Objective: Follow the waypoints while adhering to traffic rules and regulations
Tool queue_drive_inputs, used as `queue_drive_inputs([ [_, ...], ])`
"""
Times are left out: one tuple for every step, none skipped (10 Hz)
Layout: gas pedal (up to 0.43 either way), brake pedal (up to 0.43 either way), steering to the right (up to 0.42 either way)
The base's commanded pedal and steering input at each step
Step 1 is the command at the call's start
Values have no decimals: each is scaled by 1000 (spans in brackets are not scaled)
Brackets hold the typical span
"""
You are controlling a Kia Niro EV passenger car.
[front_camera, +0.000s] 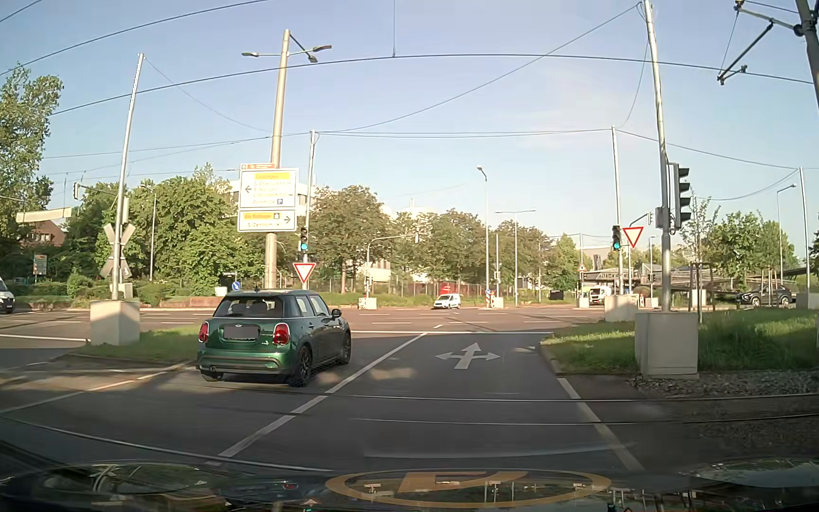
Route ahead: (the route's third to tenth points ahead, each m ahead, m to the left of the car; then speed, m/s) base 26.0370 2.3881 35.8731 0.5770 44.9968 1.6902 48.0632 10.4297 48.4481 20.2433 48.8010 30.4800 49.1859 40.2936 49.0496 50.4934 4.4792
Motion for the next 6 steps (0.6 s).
queue_drive_inputs([
  [539, 0, 71],
  [551, 0, 37],
  [551, 0, 10],
  [559, 0, 1],
  [559, 0, -1],
  [559, 0, 2],
])
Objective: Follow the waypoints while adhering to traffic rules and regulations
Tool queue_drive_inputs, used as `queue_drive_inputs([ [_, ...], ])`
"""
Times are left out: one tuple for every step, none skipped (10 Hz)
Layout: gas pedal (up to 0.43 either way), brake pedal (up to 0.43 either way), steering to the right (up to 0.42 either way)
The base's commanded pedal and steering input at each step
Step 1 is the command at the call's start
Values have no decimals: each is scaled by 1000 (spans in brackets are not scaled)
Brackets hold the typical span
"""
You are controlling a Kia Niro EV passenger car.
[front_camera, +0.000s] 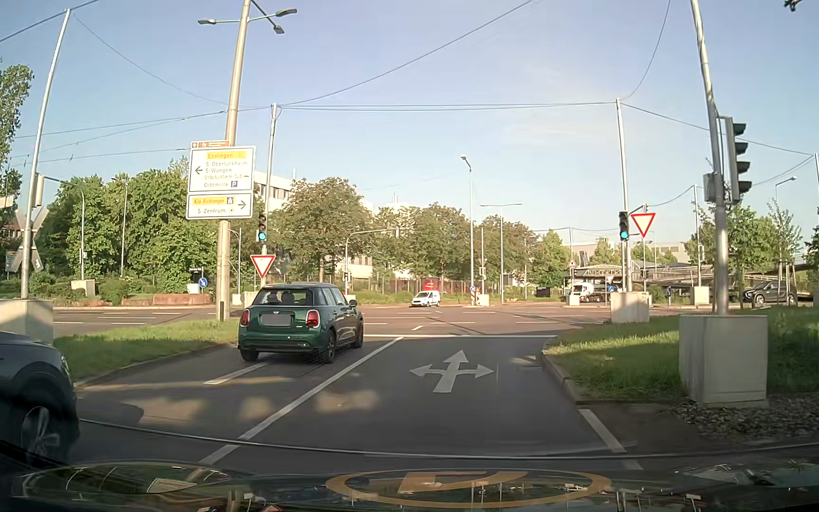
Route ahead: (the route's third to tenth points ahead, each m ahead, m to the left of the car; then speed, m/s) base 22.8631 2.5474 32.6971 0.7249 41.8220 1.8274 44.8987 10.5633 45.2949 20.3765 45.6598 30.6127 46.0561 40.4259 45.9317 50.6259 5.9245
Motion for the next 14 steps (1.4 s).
queue_drive_inputs([
  [559, 0, 5],
  [559, 0, 7],
  [559, 0, 6],
  [559, 0, 6],
  [551, 0, 6],
  [551, 0, 6],
  [551, 0, 9],
  [531, 0, 14],
  [480, 0, 19],
  [469, 0, 21],
  [469, 0, 22],
  [449, 0, 23],
  [421, 0, 25],
  [390, 0, 29],
])
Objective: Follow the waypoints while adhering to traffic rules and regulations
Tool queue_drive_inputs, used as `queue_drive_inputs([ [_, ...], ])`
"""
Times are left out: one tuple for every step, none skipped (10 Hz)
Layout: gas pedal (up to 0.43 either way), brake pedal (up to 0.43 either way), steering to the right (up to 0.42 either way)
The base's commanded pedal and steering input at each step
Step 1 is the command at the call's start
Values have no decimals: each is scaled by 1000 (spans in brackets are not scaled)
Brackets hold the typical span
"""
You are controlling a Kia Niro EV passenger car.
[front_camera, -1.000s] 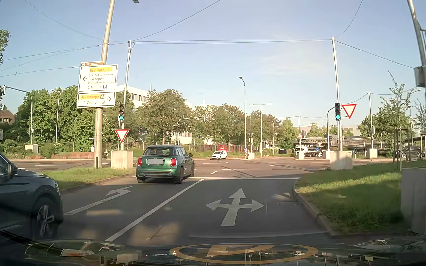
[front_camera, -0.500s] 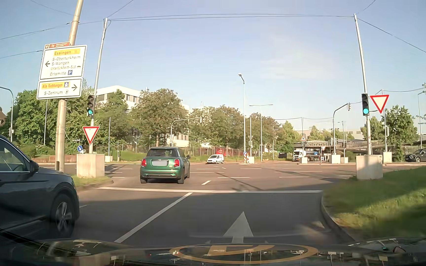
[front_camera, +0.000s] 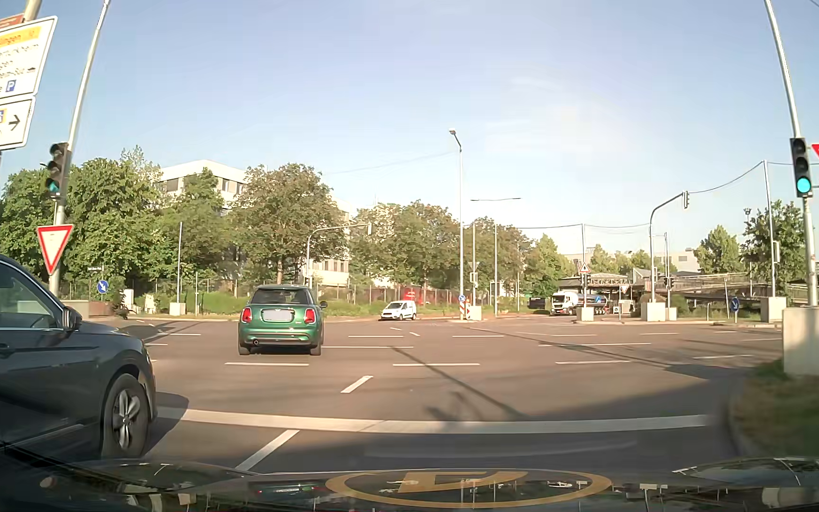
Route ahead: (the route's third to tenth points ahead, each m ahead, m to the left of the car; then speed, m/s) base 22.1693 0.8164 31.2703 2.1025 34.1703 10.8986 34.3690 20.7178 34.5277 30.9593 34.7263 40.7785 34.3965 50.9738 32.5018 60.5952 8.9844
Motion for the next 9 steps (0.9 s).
queue_drive_inputs([
  [358, 0, 30],
  [339, 0, 30],
  [311, 0, 30],
  [287, 0, 30],
  [260, 0, 30],
  [220, 0, 30],
  [177, 0, 29],
  [177, 0, 23],
  [130, 0, 11],
])
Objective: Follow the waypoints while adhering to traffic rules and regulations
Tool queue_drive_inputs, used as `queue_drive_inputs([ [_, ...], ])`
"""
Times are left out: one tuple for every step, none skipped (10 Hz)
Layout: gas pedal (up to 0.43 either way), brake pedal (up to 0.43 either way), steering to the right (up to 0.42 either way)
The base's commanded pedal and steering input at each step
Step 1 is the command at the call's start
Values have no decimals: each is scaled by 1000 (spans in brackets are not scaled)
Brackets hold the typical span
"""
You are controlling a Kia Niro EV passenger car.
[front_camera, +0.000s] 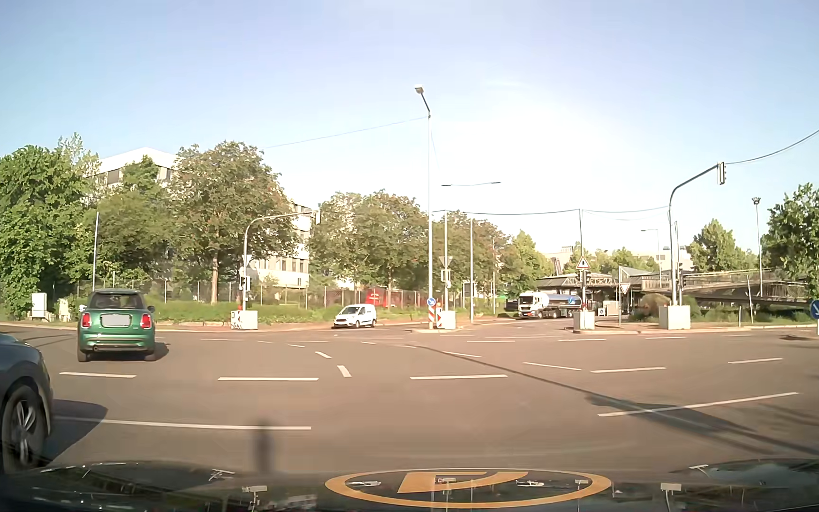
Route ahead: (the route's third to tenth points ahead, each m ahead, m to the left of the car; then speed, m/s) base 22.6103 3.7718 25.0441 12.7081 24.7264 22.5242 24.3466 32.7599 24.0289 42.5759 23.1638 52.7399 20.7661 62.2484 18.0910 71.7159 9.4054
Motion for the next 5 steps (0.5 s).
queue_drive_inputs([
  [130, 0, 2],
  [130, 0, -10],
  [130, 0, -25],
  [130, 0, -40],
  [130, 0, -63],
])
